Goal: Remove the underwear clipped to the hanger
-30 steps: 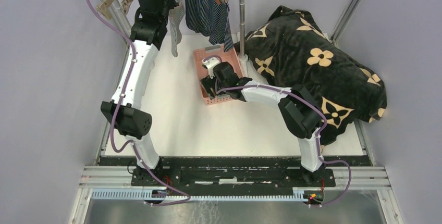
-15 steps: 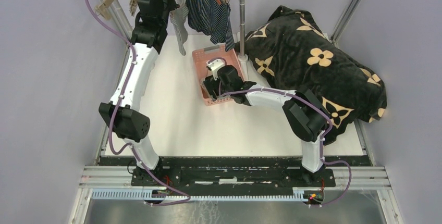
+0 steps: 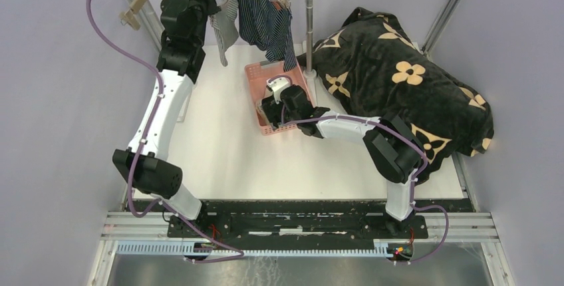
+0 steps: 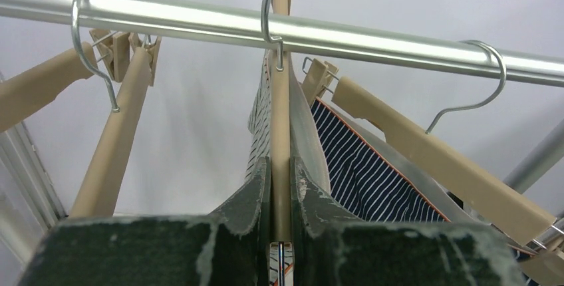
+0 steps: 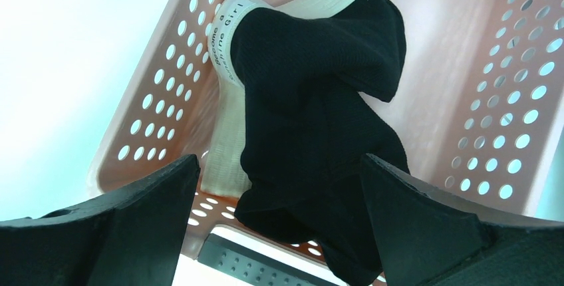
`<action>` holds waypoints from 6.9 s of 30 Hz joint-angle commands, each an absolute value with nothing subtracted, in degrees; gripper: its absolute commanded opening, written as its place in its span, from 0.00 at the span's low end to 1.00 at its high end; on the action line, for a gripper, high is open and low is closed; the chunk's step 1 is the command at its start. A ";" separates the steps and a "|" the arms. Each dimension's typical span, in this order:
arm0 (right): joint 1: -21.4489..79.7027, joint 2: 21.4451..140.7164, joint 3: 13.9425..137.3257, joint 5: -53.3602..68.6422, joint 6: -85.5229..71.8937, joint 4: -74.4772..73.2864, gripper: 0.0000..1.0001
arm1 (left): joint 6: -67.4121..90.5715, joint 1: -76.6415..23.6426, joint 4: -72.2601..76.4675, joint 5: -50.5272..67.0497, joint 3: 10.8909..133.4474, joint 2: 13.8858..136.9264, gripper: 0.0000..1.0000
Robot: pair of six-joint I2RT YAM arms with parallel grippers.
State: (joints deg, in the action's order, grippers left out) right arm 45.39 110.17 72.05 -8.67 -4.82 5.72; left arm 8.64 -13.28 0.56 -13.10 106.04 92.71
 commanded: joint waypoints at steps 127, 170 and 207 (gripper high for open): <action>18.13 73.56 41.97 44.04 -50.95 72.16 0.80 | 43.51 -18.68 36.91 38.86 35.71 45.40 0.03; 26.54 74.10 45.84 37.66 -41.50 66.01 0.01 | 38.13 -29.09 40.79 30.93 37.48 55.39 0.03; 30.34 82.19 49.37 30.92 -46.81 82.11 0.55 | 52.94 -31.99 75.09 20.69 26.10 61.60 0.03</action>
State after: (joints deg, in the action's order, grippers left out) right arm 30.02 81.01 45.58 32.27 -46.46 77.62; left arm 50.76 -31.42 68.20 22.09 25.80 62.24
